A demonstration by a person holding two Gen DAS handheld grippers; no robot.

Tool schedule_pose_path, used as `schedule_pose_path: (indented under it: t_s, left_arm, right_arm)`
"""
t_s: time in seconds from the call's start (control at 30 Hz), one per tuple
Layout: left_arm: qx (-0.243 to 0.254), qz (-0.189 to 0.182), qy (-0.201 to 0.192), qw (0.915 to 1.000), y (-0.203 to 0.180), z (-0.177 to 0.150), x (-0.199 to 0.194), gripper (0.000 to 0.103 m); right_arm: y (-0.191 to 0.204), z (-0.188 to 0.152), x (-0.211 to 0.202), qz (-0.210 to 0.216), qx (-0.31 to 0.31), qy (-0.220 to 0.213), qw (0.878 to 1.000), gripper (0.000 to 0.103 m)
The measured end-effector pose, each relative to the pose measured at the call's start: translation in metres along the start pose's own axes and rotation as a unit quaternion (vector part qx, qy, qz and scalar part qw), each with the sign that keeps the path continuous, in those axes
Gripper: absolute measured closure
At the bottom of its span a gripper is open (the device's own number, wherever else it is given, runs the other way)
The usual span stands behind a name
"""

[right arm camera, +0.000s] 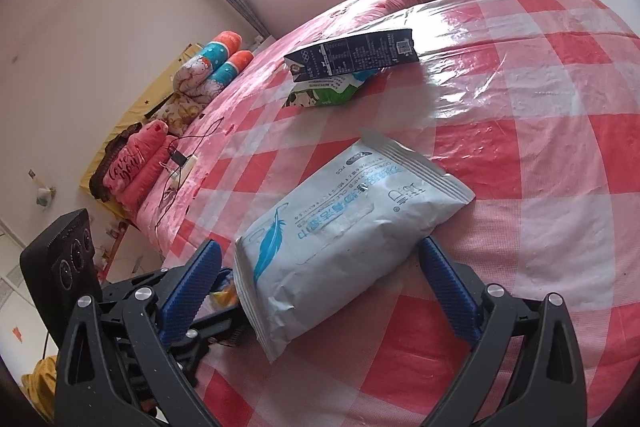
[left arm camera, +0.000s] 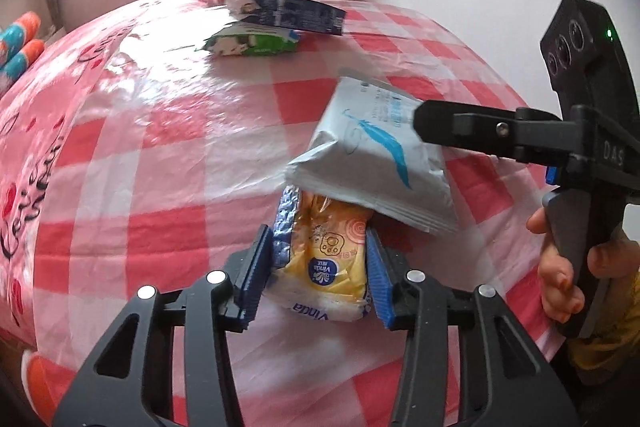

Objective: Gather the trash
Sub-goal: 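Grasp the yellow bread pack with the left gripper while the right gripper approaches the white wipes pack, then lift the bread pack with the left gripper while the right gripper closes around the wipes pack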

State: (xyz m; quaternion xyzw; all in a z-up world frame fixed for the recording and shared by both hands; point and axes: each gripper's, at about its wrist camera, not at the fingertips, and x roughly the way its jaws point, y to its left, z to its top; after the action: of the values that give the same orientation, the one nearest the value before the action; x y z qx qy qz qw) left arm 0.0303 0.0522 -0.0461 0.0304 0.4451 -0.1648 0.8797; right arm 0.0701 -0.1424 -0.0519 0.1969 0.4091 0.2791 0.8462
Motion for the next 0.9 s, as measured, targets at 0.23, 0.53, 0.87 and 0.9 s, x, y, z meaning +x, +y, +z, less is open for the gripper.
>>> schedule_pose_path:
  t_s: [0.23, 0.53, 0.87, 0.9]
  left_arm:
    - [-0.016, 0.047, 0.002, 0.9988, 0.022, -0.021, -0.021, 0.057]
    - [-0.026, 0.072, -0.003, 0.997, 0.031, -0.039, -0.029, 0.041]
    - [-0.044, 0.046, -0.03, 0.9975, 0.041, -0.029, -0.021, 0.038]
    - [-0.045, 0.046, -0.031, 0.9974, 0.041, -0.029, -0.021, 0.039]
  right_arm:
    - [0.012, -0.002, 0.006, -0.042, -0.034, 0.002, 0.999, 0.005]
    - [0.025, -0.003, 0.017, -0.097, -0.067, 0.011, 0.993, 0.004]
    - [0.04, 0.018, 0.05, -0.198, -0.046, 0.062, 0.977, 0.004]
    - [0.043, 0.021, 0.056, -0.211, -0.047, 0.067, 0.974, 0.004]
